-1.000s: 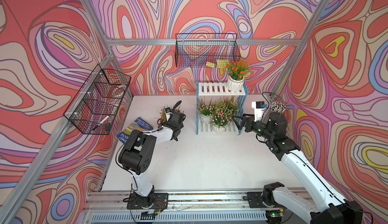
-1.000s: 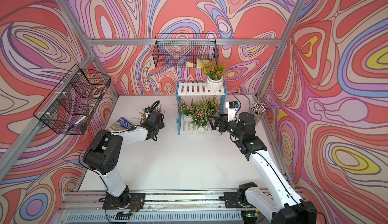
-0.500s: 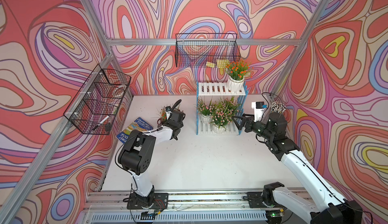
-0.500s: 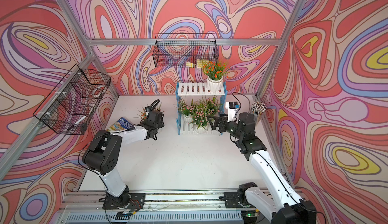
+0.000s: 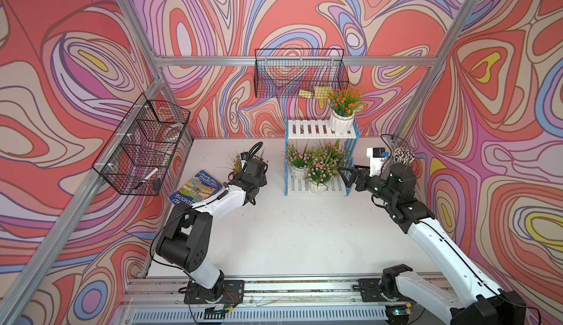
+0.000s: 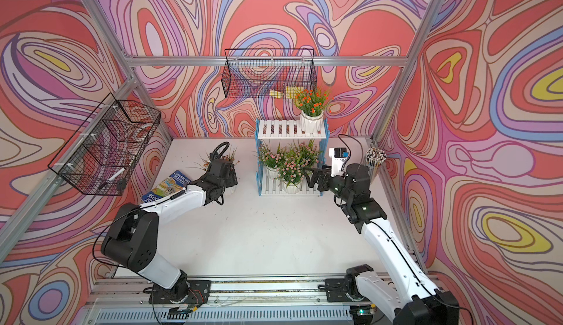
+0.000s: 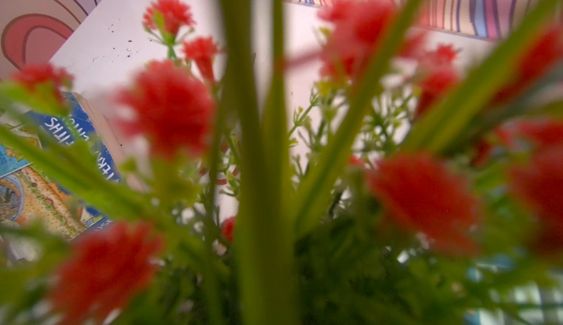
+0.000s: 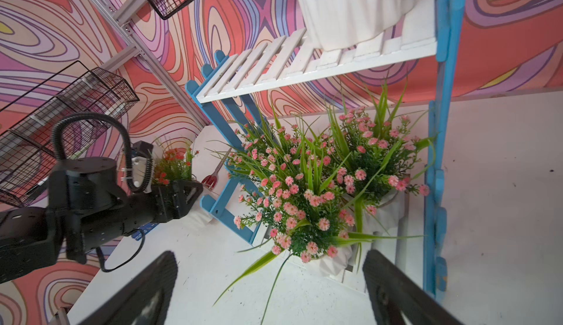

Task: Place the baby's breath potted plants on the rack by color
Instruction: Pick up the baby's breath potted plant from the center of the board.

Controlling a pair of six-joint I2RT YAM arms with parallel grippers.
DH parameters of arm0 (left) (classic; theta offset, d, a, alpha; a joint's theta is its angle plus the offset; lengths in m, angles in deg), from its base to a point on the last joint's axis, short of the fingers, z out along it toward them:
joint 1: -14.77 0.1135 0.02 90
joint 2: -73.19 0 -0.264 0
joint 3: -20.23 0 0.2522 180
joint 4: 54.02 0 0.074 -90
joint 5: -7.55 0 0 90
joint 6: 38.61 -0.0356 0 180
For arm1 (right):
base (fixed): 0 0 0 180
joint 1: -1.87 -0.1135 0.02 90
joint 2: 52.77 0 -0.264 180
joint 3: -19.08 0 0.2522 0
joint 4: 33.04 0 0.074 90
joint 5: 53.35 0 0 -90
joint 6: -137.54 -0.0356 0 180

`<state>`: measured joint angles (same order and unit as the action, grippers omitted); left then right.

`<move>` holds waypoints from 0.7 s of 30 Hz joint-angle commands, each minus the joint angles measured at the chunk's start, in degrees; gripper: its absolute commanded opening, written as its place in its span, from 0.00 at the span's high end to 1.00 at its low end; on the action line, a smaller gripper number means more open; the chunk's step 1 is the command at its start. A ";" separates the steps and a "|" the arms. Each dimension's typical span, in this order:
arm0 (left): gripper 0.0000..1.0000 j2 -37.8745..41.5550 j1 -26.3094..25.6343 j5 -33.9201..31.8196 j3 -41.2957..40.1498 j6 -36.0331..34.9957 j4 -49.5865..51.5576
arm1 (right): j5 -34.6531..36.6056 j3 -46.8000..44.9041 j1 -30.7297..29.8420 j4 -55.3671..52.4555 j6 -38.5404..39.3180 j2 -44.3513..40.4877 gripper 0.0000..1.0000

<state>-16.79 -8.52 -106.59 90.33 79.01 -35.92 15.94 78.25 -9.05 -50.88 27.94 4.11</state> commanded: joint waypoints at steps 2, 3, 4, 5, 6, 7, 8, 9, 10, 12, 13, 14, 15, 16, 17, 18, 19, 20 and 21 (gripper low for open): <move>0.35 6.28 -0.40 0.85 1.37 -1.44 3.98 | 3.77 1.34 0.00 -1.57 0.33 -0.52 0.02; 0.35 7.14 -0.50 1.28 1.94 -1.51 5.25 | 4.22 1.43 -0.08 -1.81 0.26 -0.51 0.02; 0.35 8.06 -0.50 1.95 2.79 -1.73 6.52 | 4.45 1.68 -0.06 -2.00 0.35 -0.41 0.02; 0.35 8.94 -0.46 2.54 3.72 -1.93 7.87 | 4.70 1.79 -0.07 -2.16 0.42 -0.43 0.02; 0.35 9.55 -0.60 2.99 4.63 -2.03 9.13 | 4.88 1.87 -0.03 -2.16 0.48 -0.37 0.02; 0.35 10.19 -0.68 3.59 5.83 -2.25 10.36 | 4.98 1.92 -0.04 -2.25 0.43 -0.39 0.02; 0.35 10.71 -0.64 4.05 7.29 -2.38 12.85 | 5.05 1.96 0.01 -2.25 0.44 -0.46 0.02; 0.35 11.10 -0.77 4.42 8.67 -2.58 14.39 | 5.14 1.98 0.02 -2.28 0.36 -0.53 0.02; 0.35 11.49 -0.80 4.91 10.18 -2.75 15.78 | 5.28 1.90 -0.07 -2.34 0.28 -0.61 0.02; 0.35 12.00 -1.08 5.74 13.05 -2.92 18.15 | 5.33 1.87 -0.08 -2.58 0.26 -0.72 0.02; 0.35 12.07 -1.14 6.15 14.58 -3.00 19.23 | 5.33 1.79 -0.08 -2.69 0.28 -0.87 0.02; 0.35 12.19 -1.35 6.59 16.21 -3.10 20.25 | 5.37 1.66 -0.06 -2.65 0.31 -1.03 0.02; 0.35 12.06 -1.50 7.01 17.60 -3.36 21.02 | 5.63 1.55 -0.07 -2.82 0.33 -1.14 0.02; 0.34 11.79 -1.75 7.34 19.32 -3.57 21.87 | 5.73 1.53 -0.03 -2.95 0.41 -1.24 0.02; 0.34 11.39 -2.06 7.46 21.13 -3.86 22.80 | 5.94 1.53 -0.06 -3.08 0.43 -1.33 0.02; 0.34 10.86 -2.35 7.45 22.91 -4.20 23.66 | 6.07 1.53 0.00 -3.20 0.52 -1.41 0.02; 0.34 10.33 -2.83 7.44 24.95 -4.69 24.24 | 6.27 1.53 -0.10 -3.35 0.69 -1.42 0.02; 0.34 9.73 -3.21 7.47 26.56 -5.01 24.61 | 6.37 1.53 -0.04 -3.45 0.77 -1.47 0.02; 0.34 8.95 -3.86 7.53 28.57 -5.35 24.95 | 6.58 1.62 -0.02 -3.62 0.84 -1.51 0.02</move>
<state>-7.30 -11.21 -99.40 114.02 75.34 -12.30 21.25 78.79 -9.05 -53.70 28.05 3.52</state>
